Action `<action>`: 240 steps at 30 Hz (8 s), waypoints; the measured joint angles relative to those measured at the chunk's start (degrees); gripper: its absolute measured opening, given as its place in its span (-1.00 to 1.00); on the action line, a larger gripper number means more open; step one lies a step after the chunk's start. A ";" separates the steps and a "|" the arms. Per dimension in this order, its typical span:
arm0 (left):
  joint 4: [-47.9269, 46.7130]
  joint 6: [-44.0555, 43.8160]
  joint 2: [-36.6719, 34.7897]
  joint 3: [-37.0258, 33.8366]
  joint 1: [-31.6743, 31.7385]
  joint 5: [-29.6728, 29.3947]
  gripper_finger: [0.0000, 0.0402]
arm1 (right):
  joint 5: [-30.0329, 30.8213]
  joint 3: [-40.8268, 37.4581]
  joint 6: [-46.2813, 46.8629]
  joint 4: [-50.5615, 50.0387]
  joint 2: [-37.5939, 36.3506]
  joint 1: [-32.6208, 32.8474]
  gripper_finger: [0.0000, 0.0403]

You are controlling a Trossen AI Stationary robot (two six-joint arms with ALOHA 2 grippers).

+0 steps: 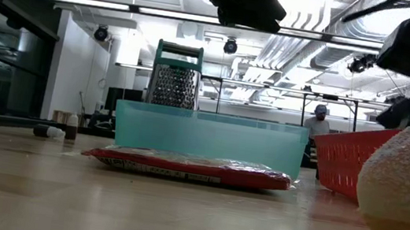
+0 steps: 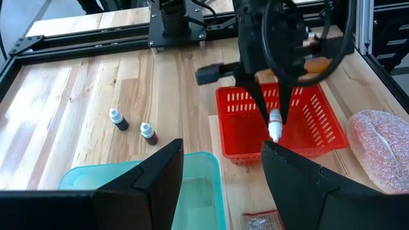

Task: Pick & Place Food Item
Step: Put the orange food coloring bottle into the red bin, then put the yellow food coloring bottle into the red bin

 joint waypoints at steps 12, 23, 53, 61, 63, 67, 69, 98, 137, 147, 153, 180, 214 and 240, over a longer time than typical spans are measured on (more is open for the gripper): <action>-0.02 0.00 0.00 0.00 0.00 -0.04 0.02 | -0.09 0.00 -0.15 1.68 1.95 -0.28 -0.67; -0.02 0.00 0.00 0.00 -0.01 -0.17 0.02 | 1.24 0.00 -0.61 1.68 1.95 -0.28 -0.40; -0.04 -0.28 0.00 0.00 0.00 0.04 0.02 | 3.44 0.00 -14.49 3.48 -13.06 -1.20 -0.37; -0.04 -0.46 0.00 0.00 0.00 0.02 0.02 | 4.98 0.00 -17.33 2.39 -18.88 -2.92 -0.37; -0.04 -0.46 0.00 0.00 -0.01 0.00 0.02 | 4.98 0.00 -17.33 2.33 -19.04 -2.97 -0.37; -0.04 -0.46 0.00 0.00 -0.01 0.00 0.02 | 4.85 0.00 -17.91 1.74 -19.04 -2.97 -0.37; -0.04 -0.46 0.00 0.00 0.00 0.00 0.02 | 4.53 0.00 -18.46 1.66 -19.04 -2.97 -0.37; -5.09 -3.48 -0.02 0.00 -0.02 -0.17 0.02 | 4.19 0.00 -18.29 1.62 -19.01 -2.93 -0.37; -39.81 -8.14 -3.82 -0.24 1.66 3.31 0.02 | 4.26 0.00 -18.27 1.62 -19.01 -2.93 -0.37; -45.16 -10.92 -9.58 -4.11 2.87 2.98 0.02 | 4.26 0.00 -18.27 1.62 -19.01 -2.92 -0.37; -42.48 -12.13 -16.51 -12.53 4.96 2.84 0.02 | 4.26 0.00 -18.27 1.62 -19.01 -2.91 -0.37; -45.44 -5.06 -27.49 -23.47 28.65 8.41 0.02 | 4.26 0.00 -18.27 1.62 -19.01 -2.93 -0.37; -50.58 -37.29 -16.97 -23.50 31.10 -0.33 0.02 | 4.26 0.00 -18.27 1.60 -19.01 -2.91 -0.37; -40.18 -34.15 -16.63 -29.24 28.13 -3.37 0.02 | 4.26 0.00 -18.27 1.62 -19.00 -2.92 -0.37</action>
